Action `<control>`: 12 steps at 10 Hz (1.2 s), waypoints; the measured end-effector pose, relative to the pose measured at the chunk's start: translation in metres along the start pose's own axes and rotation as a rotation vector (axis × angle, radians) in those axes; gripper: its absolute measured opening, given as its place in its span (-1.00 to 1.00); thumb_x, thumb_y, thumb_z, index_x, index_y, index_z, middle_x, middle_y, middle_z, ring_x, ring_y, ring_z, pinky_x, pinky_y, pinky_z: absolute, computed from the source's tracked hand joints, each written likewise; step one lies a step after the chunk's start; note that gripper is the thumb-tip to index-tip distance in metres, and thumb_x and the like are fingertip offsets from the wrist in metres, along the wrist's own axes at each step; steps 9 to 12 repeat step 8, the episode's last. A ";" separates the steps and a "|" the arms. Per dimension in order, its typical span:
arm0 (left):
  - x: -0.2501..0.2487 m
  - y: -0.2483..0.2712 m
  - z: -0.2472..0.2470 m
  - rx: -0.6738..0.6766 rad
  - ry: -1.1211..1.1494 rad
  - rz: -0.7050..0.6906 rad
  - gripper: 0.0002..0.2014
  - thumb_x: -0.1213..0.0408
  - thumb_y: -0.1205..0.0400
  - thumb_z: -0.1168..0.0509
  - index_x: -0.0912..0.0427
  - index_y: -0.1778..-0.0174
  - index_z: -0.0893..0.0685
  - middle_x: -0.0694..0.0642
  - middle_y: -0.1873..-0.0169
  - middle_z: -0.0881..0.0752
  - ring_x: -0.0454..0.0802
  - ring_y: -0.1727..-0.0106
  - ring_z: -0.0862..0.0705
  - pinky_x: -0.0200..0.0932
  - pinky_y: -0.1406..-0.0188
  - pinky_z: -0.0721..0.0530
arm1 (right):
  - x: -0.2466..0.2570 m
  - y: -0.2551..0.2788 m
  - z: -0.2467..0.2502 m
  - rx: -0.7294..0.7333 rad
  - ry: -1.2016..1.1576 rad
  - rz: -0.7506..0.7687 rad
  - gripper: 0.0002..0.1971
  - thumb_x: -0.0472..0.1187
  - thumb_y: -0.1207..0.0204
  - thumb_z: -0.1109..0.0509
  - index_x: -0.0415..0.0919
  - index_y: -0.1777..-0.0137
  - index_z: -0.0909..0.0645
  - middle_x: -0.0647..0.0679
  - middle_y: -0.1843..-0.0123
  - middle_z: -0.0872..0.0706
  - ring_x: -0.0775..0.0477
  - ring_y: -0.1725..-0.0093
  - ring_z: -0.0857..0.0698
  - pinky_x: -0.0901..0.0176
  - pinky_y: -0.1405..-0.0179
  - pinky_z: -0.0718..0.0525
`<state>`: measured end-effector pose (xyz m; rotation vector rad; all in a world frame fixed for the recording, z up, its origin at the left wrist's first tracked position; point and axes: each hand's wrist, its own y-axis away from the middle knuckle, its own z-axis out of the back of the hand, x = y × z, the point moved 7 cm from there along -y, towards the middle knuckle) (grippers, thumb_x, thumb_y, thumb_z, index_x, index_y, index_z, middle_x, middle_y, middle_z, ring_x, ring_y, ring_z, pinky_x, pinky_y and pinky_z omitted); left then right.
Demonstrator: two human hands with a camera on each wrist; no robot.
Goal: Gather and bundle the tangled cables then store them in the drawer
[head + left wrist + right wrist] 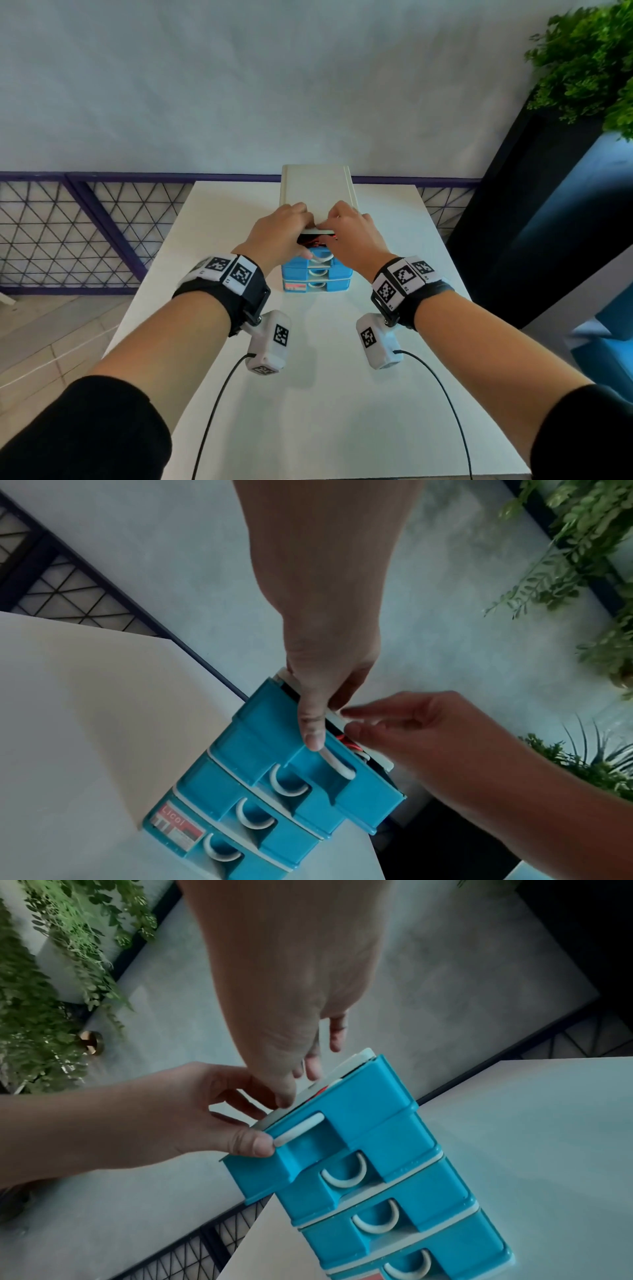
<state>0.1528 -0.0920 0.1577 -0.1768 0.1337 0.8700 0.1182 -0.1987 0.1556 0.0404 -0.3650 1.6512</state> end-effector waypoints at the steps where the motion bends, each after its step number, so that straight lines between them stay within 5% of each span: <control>1: 0.000 -0.005 0.000 -0.048 0.010 -0.002 -0.60 0.14 -0.40 -0.53 0.15 -0.08 -0.60 0.04 0.00 -0.56 0.04 -0.11 -0.51 -0.07 0.25 -0.42 | -0.005 -0.006 0.000 -0.047 -0.032 -0.039 -0.72 -0.16 -0.64 -0.26 -0.12 -0.26 -0.70 -0.05 -0.27 -0.58 -0.10 -0.27 -0.54 0.03 -0.23 -0.43; 3: -0.003 -0.010 -0.005 -0.250 -0.031 -0.008 -0.96 0.36 -0.55 -0.35 0.20 0.13 -0.62 0.09 0.15 -0.57 0.12 0.04 -0.57 -0.06 0.43 -0.44 | -0.010 -0.008 -0.011 -0.031 0.028 -0.020 -0.71 -0.21 -0.69 -0.18 -0.18 -0.18 -0.73 -0.10 -0.20 -0.66 -0.14 -0.18 -0.59 0.10 0.08 -0.57; 5: -0.003 -0.005 -0.007 -0.271 -0.028 0.007 -0.96 0.37 -0.54 -0.33 0.21 0.12 -0.62 0.11 0.14 -0.59 0.15 0.06 -0.58 0.08 0.34 -0.62 | -0.009 -0.005 -0.012 -0.015 0.054 -0.012 -0.71 -0.24 -0.69 -0.17 -0.13 -0.23 -0.70 -0.07 -0.20 -0.65 -0.11 -0.18 -0.59 0.11 0.09 -0.63; 7: 0.002 -0.004 -0.007 -0.129 0.057 0.041 -0.79 0.26 -0.58 -0.32 0.13 -0.12 -0.62 0.02 -0.05 -0.55 0.03 -0.14 -0.56 -0.04 0.09 -0.61 | -0.008 0.015 0.003 0.125 -0.019 -0.020 -0.62 -0.23 -0.69 -0.14 -0.12 -0.48 -0.49 -0.06 -0.49 -0.52 -0.13 -0.45 -0.48 0.03 -0.32 -0.51; 8: 0.013 0.016 -0.014 -0.001 0.185 0.016 -0.67 0.18 -0.61 -0.30 0.03 -0.31 -0.58 -0.10 -0.21 -0.52 -0.07 -0.25 -0.55 0.01 -0.20 -0.60 | -0.030 0.052 0.007 0.176 -0.061 -0.094 -0.49 -0.11 -0.69 -0.16 -0.04 -0.63 -0.26 0.00 -0.64 -0.35 -0.02 -0.59 -0.35 0.03 -0.58 -0.27; 12: 0.013 0.016 -0.014 -0.001 0.185 0.016 -0.67 0.18 -0.61 -0.30 0.03 -0.31 -0.58 -0.10 -0.21 -0.52 -0.07 -0.25 -0.55 0.01 -0.20 -0.60 | -0.030 0.052 0.007 0.176 -0.061 -0.094 -0.49 -0.11 -0.69 -0.16 -0.04 -0.63 -0.26 0.00 -0.64 -0.35 -0.02 -0.59 -0.35 0.03 -0.58 -0.27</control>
